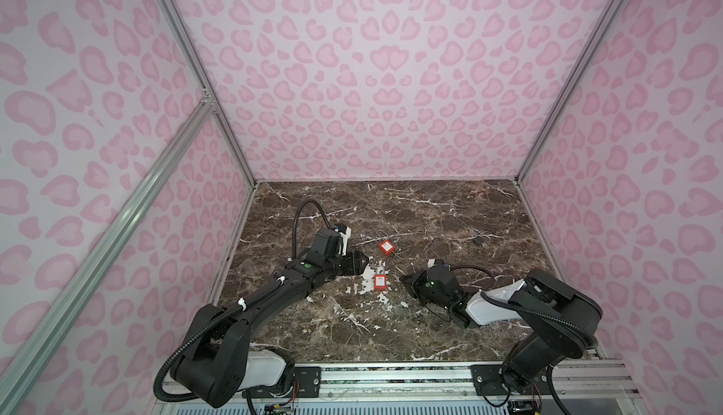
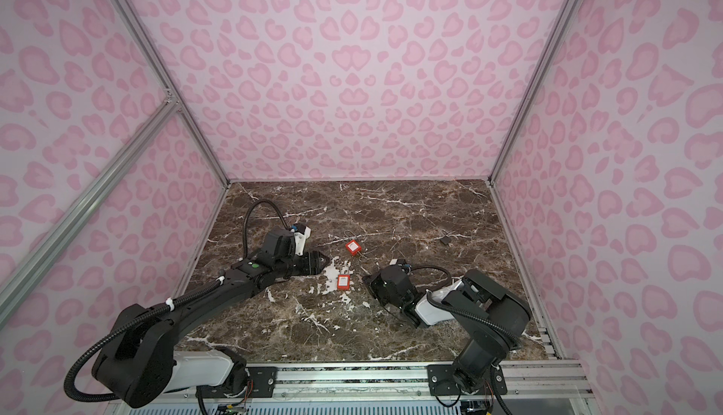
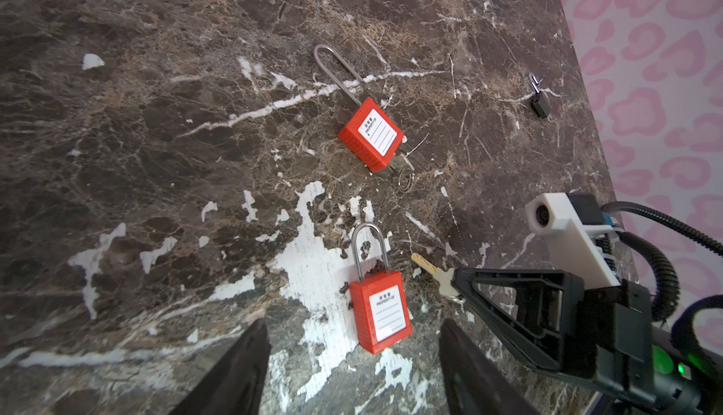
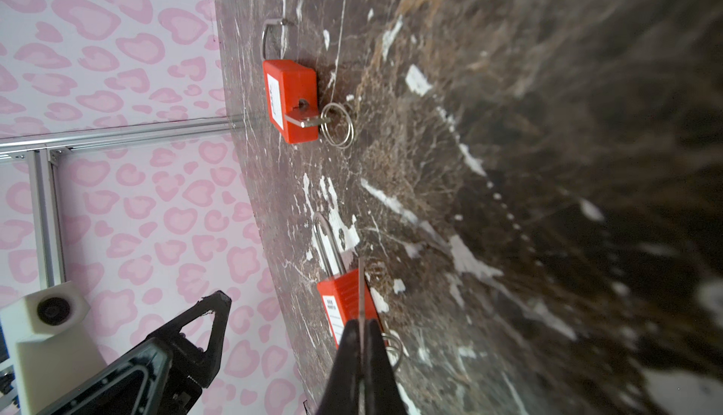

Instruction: Lock with the key

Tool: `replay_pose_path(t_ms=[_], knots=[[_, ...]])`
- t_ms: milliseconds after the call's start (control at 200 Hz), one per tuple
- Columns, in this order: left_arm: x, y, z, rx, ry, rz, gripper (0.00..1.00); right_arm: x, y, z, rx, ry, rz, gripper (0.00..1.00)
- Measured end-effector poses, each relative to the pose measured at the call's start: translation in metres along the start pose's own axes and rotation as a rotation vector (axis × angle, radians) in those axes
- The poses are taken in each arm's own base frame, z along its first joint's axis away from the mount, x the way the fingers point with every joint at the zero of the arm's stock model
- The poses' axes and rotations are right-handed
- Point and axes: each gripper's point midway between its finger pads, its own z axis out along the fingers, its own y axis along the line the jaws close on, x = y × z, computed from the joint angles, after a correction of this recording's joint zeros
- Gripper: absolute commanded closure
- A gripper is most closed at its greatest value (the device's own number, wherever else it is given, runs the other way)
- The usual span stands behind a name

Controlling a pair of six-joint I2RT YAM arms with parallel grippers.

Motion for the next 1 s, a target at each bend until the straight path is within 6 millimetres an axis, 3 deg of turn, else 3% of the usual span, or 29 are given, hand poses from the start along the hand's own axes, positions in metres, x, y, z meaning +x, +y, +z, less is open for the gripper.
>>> replay_pose_path(t_ms=[505,735,1000], knots=[[0.0001,0.0003,-0.0012,-0.002,-0.003,-0.001,0.30,0.0019,0.0000,0.0002,0.005,0.011,0.015,0.44],[-0.0011,-0.0001,-0.0027,-0.003,-0.010,0.000,0.29,0.0019,0.0029,-0.0021,0.014,0.011,0.013,0.34],[-0.0006,0.0001,-0.0029,-0.003,-0.009,0.000,0.29,0.0003,0.0004,-0.0029,0.033,0.007,0.009,0.31]])
